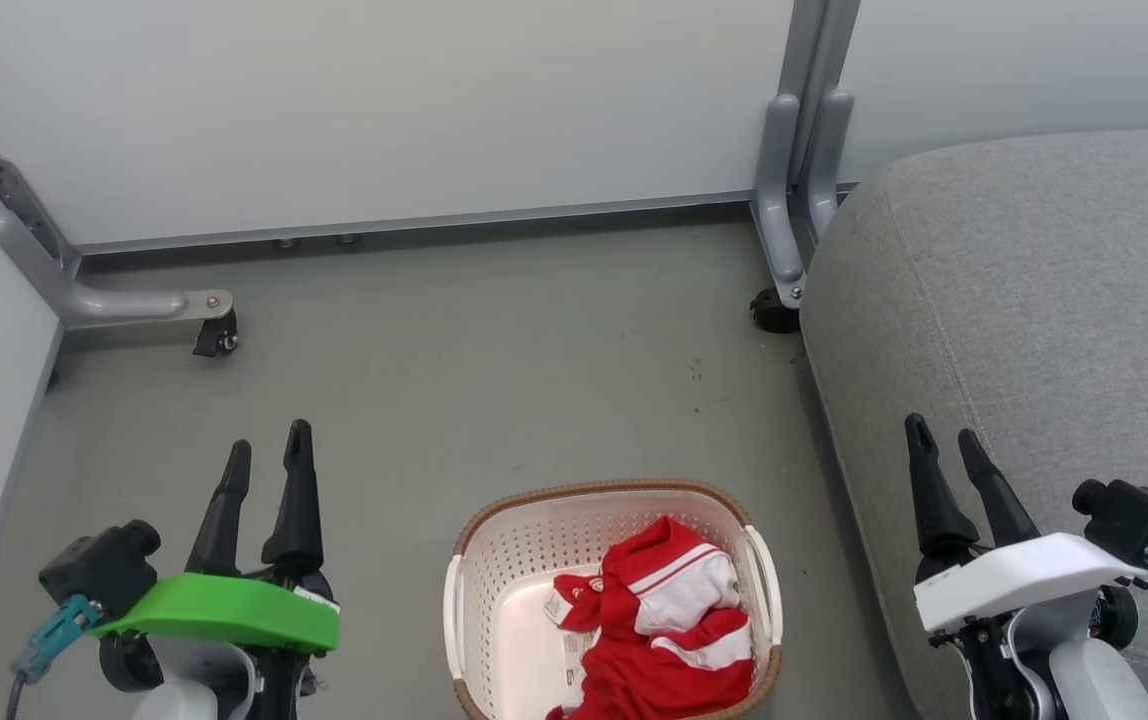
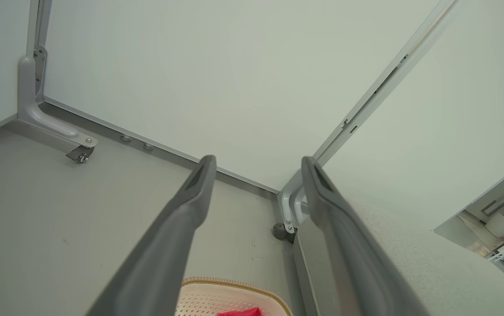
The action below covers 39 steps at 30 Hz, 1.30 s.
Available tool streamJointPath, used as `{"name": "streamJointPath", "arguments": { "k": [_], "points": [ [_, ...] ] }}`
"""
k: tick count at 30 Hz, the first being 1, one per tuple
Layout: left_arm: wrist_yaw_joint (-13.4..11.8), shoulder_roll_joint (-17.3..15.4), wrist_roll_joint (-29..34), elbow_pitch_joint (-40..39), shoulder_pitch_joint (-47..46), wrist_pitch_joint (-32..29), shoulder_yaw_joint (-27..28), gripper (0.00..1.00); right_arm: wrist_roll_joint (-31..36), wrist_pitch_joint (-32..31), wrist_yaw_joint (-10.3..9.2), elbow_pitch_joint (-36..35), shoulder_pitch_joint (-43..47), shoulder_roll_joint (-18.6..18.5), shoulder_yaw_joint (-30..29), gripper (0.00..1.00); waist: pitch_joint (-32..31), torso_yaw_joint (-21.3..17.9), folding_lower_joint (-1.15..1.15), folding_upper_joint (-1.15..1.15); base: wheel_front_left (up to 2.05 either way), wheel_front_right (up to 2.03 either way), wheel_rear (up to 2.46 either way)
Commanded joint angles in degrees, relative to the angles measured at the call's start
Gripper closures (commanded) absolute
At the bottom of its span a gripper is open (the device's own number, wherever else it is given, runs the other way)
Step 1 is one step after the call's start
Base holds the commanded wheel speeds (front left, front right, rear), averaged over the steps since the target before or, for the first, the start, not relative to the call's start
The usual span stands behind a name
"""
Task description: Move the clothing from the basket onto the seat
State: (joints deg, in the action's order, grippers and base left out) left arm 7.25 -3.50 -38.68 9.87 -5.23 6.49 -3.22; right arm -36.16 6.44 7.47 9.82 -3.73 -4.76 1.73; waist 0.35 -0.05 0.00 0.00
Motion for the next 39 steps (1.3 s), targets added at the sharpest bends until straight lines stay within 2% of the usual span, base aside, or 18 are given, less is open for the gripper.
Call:
{"name": "streamJointPath", "arguments": {
  "k": [1, 20, 39],
  "points": [
    [0.24, -0.69, 1.64, -0.26, -0.07, 0.52, -0.08, 0.00, 1.90, 0.62, 0.02, -0.39, -0.12, -0.33, 0.20, 0.00, -0.01, -0.01, 0.00, 0.00, 0.00, 0.00, 0.00],
    [0.27, -0.63, 12.89, 2.54, 0.85, 3.57, -0.97, 0.00, 14.18, 3.64, 0.03, 1.49, -0.10, -0.11, 2.18, 0.00, -0.28, -0.32, 0.00, 0.00, 0.00, 0.00, 0.00],
    [0.32, -0.04, 21.44, 6.53, 0.68, 6.02, -0.01, 0.00, 22.87, 4.17, 0.03, 2.74, 0.33, 0.56, 1.68, 0.00, -0.08, -0.43, 0.00, 0.00, 0.00, 0.00, 0.00]
  ]
}}
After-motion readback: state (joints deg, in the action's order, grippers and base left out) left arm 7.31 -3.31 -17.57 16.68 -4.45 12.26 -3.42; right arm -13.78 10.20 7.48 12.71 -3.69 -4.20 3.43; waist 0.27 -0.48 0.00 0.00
